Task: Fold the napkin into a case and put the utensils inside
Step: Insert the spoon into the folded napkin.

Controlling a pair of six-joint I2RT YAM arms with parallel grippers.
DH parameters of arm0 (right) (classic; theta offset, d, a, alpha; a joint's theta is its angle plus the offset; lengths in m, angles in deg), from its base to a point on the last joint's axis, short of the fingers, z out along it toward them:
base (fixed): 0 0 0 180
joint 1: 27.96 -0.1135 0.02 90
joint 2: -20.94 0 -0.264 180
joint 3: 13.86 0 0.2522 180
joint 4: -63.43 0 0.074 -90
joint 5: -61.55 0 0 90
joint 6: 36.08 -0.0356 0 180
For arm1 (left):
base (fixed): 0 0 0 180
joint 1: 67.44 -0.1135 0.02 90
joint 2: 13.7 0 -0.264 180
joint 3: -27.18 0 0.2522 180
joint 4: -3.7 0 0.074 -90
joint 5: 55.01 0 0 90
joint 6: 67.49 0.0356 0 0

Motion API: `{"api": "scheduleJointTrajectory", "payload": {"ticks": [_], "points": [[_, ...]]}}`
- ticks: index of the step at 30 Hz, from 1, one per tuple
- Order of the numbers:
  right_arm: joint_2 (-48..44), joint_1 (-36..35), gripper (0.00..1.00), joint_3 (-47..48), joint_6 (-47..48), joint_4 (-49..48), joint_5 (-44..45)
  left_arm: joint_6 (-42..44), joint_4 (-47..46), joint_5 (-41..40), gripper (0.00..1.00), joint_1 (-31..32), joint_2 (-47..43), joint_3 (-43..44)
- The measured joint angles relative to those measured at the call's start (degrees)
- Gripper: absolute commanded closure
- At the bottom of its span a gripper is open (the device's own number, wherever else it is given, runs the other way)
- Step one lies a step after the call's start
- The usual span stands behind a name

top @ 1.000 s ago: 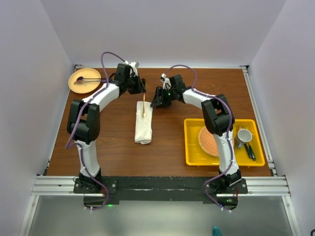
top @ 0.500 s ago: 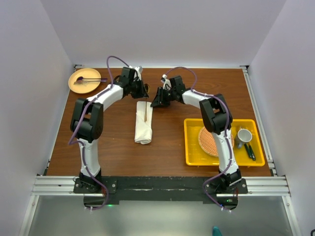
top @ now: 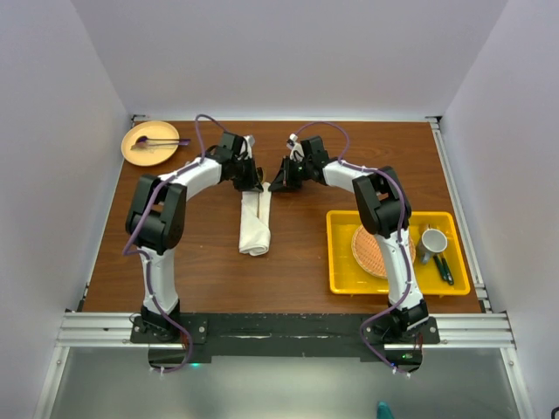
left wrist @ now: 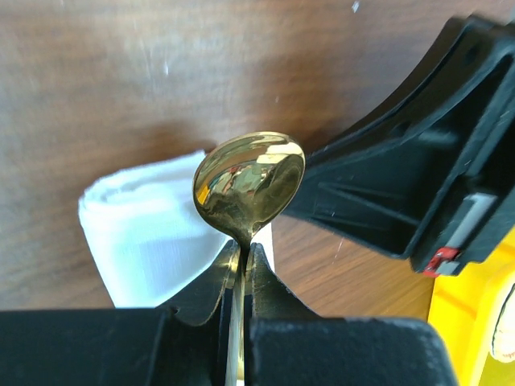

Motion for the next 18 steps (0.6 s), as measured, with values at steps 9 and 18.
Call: {"api": "scheduleJointTrajectory", "payload": {"ticks": [9,18], "points": [[0.0,0.0,1.0,-0.2,-0.9,-0.5,0.8,-1.7,1.0,-0.1,1.0,1.1,-3.2,-3.6],[-0.2,0.0,1.0,-0.9,-1.2,-1.3,0.9,-4.2,1.2,-0.7,0.93,2.1,-4.4,-7.8]]}}
